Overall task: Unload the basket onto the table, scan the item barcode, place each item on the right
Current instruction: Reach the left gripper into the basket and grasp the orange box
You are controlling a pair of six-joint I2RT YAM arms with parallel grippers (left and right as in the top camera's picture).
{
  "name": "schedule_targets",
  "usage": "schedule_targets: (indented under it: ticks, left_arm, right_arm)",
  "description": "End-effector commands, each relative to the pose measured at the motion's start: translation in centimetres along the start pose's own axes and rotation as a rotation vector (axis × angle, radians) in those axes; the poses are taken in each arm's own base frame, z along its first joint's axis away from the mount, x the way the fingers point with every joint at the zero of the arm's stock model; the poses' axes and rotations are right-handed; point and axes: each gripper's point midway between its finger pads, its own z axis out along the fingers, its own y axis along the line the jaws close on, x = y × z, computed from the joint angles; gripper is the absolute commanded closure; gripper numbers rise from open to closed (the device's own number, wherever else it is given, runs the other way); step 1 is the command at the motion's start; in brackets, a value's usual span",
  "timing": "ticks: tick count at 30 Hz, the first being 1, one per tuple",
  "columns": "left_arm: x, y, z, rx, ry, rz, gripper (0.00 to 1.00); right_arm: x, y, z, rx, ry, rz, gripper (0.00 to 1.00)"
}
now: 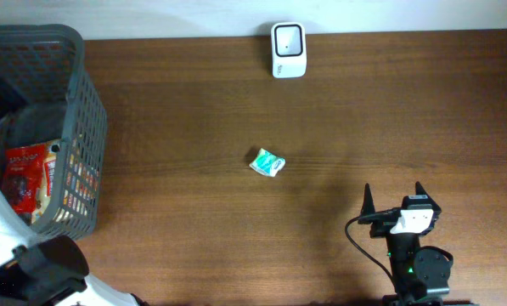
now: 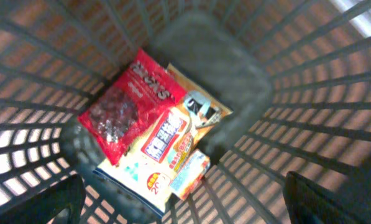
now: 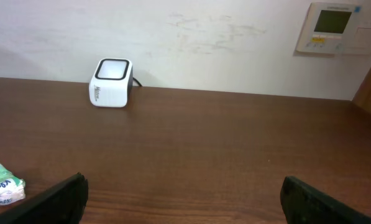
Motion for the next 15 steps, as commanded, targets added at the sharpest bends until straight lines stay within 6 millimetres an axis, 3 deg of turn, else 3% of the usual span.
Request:
schedule_targets:
  ticks: [1, 7, 15]
  left_arm:
    - [1.6, -0.1, 3.8, 0.004, 0.066, 0.025, 0.03]
    - [4.9, 0.4, 9.7, -0.015, 0.165, 0.06, 0.07]
    - [8.9, 1.0, 13.8, -0.018, 0.262, 0.104, 0.07]
  right_arm:
    - [0.3, -0.3, 0.0, 0.017, 0.003, -0.003, 0.02]
    - [0.3, -0.3, 0.0, 0.017, 0.003, -0.003, 0.02]
    - [0.3, -0.3, 0.0, 0.017, 0.003, -0.003, 0.01]
